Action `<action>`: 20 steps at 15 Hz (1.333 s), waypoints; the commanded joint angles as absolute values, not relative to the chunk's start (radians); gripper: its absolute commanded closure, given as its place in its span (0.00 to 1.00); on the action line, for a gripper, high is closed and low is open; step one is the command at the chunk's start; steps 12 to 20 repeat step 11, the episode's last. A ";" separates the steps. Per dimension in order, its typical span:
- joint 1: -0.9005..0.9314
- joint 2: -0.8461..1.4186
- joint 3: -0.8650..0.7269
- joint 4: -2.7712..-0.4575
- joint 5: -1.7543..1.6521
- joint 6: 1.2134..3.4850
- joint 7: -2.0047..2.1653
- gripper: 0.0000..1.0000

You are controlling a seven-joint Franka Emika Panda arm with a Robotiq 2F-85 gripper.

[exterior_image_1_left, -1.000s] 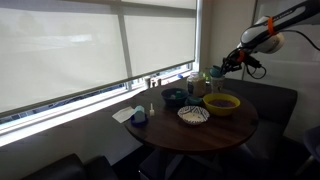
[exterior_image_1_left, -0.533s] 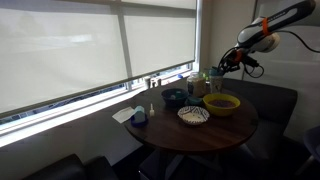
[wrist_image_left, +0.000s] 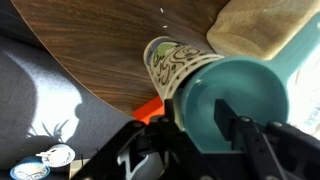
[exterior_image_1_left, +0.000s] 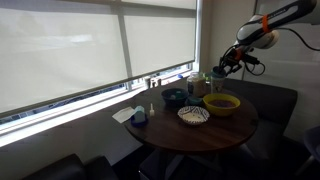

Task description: Put the blue measuring cup in the coffee cup

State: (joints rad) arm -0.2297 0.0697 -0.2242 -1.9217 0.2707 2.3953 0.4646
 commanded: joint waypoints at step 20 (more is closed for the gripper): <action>-0.216 -0.078 -0.220 -1.894 0.383 2.393 0.273 0.00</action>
